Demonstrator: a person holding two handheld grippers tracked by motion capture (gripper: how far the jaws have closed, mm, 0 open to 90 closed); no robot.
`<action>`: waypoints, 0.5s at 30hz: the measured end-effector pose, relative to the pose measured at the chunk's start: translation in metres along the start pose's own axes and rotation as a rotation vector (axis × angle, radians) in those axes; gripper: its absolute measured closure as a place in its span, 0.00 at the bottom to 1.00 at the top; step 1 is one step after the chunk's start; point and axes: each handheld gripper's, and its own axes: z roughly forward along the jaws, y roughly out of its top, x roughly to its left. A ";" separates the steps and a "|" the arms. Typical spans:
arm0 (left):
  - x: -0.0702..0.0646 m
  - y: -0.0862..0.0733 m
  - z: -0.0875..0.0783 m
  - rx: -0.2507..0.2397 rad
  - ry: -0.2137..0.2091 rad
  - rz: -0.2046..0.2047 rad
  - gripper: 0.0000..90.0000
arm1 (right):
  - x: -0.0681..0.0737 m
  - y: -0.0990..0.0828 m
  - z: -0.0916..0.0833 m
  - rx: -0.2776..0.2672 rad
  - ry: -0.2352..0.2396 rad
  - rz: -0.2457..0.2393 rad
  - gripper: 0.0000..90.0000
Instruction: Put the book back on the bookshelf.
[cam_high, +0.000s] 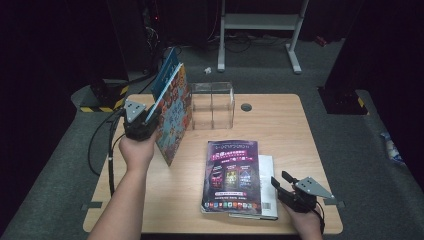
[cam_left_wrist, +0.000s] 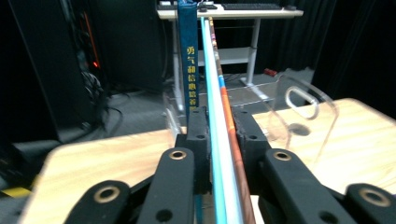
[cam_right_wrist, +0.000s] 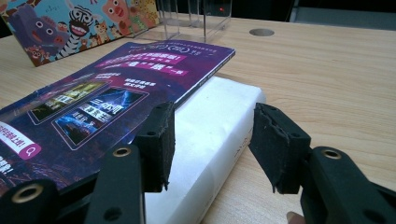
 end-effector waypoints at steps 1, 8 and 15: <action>0.000 0.000 0.000 0.000 0.000 0.000 0.90 | 0.000 0.000 0.000 0.000 0.000 0.000 0.55; -0.012 0.013 0.008 -0.040 0.030 -0.025 0.90 | -0.001 0.000 -0.001 0.000 -0.004 0.008 0.55; -0.017 0.029 0.019 -0.058 0.046 -0.016 0.90 | -0.003 0.000 -0.001 -0.003 -0.006 0.006 0.55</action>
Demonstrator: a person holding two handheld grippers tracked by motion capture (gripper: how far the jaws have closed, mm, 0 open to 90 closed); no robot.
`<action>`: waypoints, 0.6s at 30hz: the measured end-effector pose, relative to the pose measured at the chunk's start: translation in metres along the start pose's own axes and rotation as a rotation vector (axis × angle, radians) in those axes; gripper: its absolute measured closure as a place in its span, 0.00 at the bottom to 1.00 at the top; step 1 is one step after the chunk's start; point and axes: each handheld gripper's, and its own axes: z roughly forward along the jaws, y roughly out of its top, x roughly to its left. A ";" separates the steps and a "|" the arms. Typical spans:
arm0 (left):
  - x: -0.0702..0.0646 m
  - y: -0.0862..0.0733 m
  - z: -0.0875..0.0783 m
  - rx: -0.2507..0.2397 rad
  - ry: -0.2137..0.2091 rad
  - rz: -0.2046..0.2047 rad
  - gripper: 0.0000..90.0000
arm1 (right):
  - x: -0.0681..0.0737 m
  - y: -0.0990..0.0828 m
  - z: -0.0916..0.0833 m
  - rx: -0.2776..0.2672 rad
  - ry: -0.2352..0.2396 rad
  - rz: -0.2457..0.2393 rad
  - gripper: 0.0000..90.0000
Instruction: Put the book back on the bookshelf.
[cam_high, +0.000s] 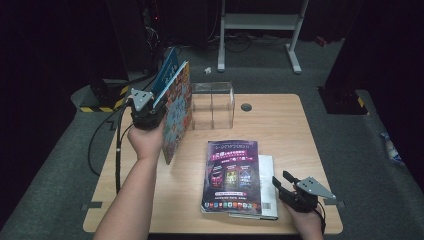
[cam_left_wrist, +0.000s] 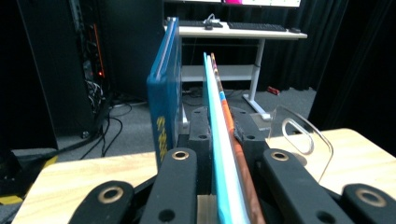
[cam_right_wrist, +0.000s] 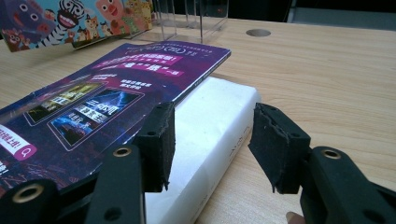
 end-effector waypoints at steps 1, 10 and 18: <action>0.000 0.001 0.001 -0.006 0.004 -0.004 0.90 | 0.000 0.000 0.000 0.000 0.001 0.002 0.55; -0.004 0.008 0.018 -0.052 0.050 -0.003 0.90 | -0.001 0.000 -0.001 -0.004 -0.004 0.004 0.55; -0.007 0.003 0.034 -0.078 0.066 0.009 0.90 | -0.002 0.000 -0.003 -0.006 -0.003 0.011 0.55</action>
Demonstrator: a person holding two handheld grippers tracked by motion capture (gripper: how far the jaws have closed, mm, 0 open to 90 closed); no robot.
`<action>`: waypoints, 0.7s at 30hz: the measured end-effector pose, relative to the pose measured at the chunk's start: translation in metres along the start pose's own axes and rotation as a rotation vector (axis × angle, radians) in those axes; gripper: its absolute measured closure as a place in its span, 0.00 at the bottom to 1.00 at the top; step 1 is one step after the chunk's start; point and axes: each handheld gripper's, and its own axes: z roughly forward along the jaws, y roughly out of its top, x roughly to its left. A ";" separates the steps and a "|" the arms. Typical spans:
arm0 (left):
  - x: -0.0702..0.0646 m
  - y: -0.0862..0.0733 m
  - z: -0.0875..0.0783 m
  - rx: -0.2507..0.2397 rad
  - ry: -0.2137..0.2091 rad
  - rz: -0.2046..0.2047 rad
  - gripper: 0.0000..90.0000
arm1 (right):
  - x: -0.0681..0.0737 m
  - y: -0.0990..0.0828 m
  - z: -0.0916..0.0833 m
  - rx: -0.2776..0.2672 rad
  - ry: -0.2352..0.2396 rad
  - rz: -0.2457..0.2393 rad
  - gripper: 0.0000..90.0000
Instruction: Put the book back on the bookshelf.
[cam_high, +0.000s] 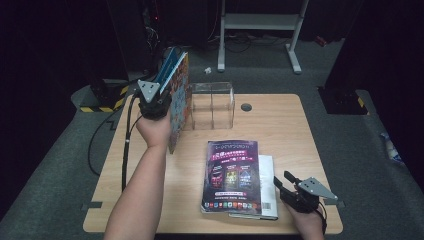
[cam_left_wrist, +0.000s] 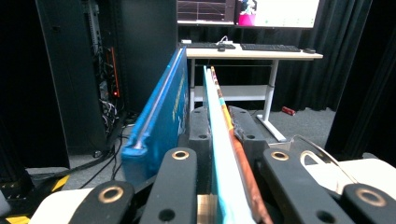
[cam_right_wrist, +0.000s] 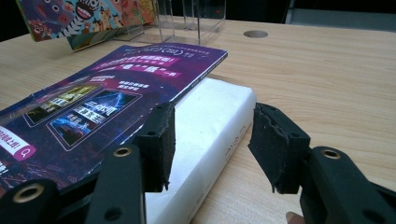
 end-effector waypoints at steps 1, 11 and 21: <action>0.000 -0.002 0.001 -0.004 0.003 0.002 0.90 | 0.000 0.000 0.000 0.002 -0.001 0.000 0.55; 0.001 -0.018 -0.010 0.005 -0.037 -0.004 0.89 | 0.003 -0.003 0.003 0.020 0.000 -0.004 0.55; 0.011 -0.025 -0.022 0.070 -0.065 -0.005 0.89 | 0.002 -0.004 0.004 0.031 0.003 0.003 0.55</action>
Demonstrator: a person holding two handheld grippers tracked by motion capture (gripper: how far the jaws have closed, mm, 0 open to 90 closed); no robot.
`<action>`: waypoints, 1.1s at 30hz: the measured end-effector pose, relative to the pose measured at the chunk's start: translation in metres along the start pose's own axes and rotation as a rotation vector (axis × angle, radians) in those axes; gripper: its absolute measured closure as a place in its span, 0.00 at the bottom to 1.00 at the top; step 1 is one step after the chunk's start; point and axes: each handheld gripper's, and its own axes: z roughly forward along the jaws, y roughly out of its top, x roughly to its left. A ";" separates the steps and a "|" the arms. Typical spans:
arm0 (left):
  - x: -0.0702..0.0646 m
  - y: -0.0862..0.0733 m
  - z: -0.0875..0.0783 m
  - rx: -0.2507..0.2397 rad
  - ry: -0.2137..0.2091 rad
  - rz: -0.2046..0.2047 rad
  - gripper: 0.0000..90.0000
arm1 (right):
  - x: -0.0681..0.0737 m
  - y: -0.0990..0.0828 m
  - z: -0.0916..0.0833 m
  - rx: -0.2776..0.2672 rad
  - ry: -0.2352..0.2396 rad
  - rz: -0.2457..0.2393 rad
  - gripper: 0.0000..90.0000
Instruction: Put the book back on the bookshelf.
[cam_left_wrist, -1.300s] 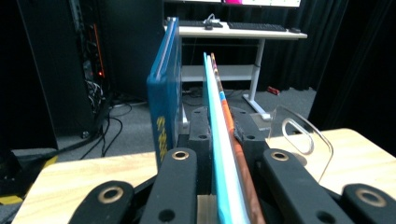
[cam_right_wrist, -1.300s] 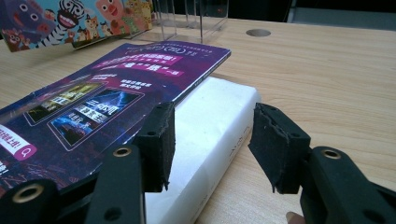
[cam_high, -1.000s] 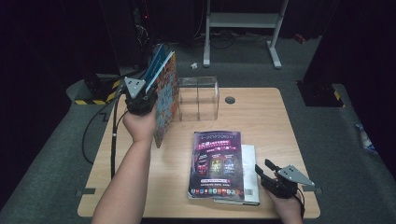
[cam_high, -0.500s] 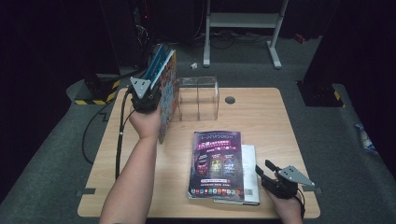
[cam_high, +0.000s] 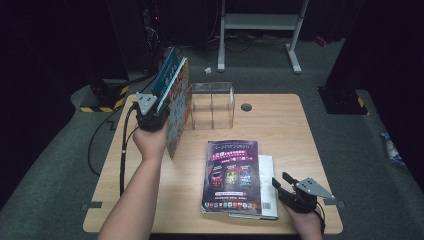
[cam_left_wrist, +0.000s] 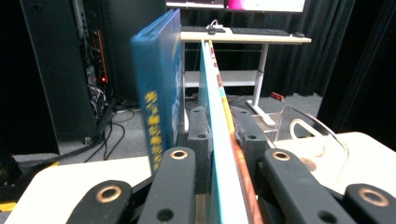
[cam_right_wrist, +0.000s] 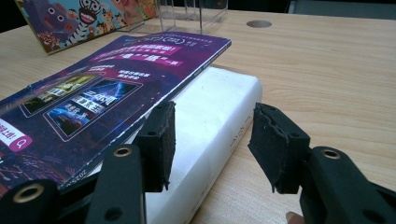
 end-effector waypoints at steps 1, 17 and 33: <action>0.001 0.000 -0.001 0.002 -0.005 -0.003 0.88 | 0.000 0.000 0.000 0.001 -0.001 0.003 0.55; 0.010 0.014 -0.005 0.129 -0.043 0.023 0.83 | 0.000 0.005 -0.005 -0.033 0.001 -0.003 0.55; 0.008 0.021 -0.003 0.195 -0.037 0.067 0.80 | 0.000 0.006 -0.006 -0.030 0.005 -0.001 0.55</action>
